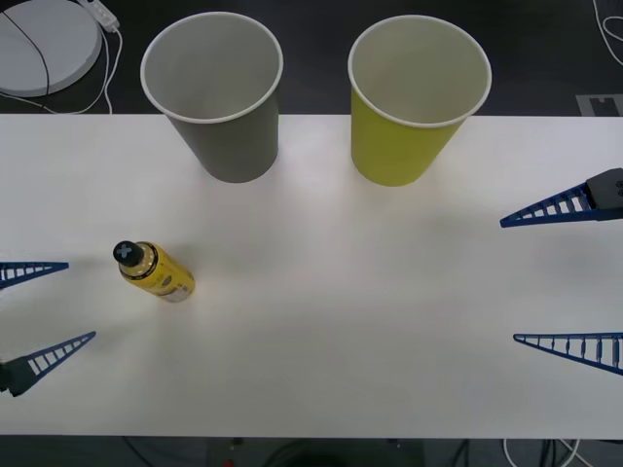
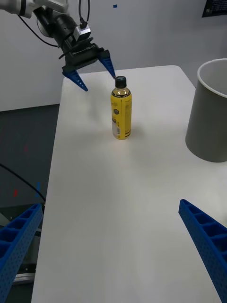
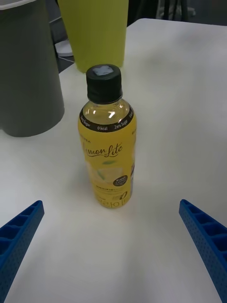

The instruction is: Put the can into the green bin and the plastic bottle into the gray bin

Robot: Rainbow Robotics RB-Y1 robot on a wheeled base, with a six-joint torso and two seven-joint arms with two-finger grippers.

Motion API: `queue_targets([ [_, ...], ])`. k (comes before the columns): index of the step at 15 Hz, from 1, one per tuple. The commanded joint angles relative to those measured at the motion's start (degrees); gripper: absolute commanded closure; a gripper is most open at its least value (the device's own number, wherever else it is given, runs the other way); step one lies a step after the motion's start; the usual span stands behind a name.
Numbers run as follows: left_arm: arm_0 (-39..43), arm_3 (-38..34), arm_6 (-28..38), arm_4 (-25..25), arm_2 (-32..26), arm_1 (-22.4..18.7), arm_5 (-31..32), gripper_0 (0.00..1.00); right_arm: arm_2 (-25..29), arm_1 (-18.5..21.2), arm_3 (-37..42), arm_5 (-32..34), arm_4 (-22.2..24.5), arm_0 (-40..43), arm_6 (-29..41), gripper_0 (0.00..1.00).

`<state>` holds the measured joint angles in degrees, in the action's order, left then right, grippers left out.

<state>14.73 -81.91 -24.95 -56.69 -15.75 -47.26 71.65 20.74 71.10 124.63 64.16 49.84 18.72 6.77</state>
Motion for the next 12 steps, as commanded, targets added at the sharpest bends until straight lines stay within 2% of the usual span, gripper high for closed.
queue_targets([
  [1, -1.37, 0.08, 0.16, -2.20, 0.02, 2.52, -1.07, 0.00, 0.00, 0.00, 0.00, 0.00, 0.00, 0.00, 0.00, 0.00],
  [6, -3.30, -0.01, 0.25, -4.39, 0.54, 5.86, -2.13, 0.00, 0.00, 0.00, 0.00, 0.00, 0.00, 0.00, 0.00, 0.00],
  [12, -6.38, -0.01, 0.43, -4.30, 4.41, 6.92, -4.85, 0.00, 0.00, 0.00, 0.00, 0.00, 0.00, 0.00, 0.00, 0.00],
])
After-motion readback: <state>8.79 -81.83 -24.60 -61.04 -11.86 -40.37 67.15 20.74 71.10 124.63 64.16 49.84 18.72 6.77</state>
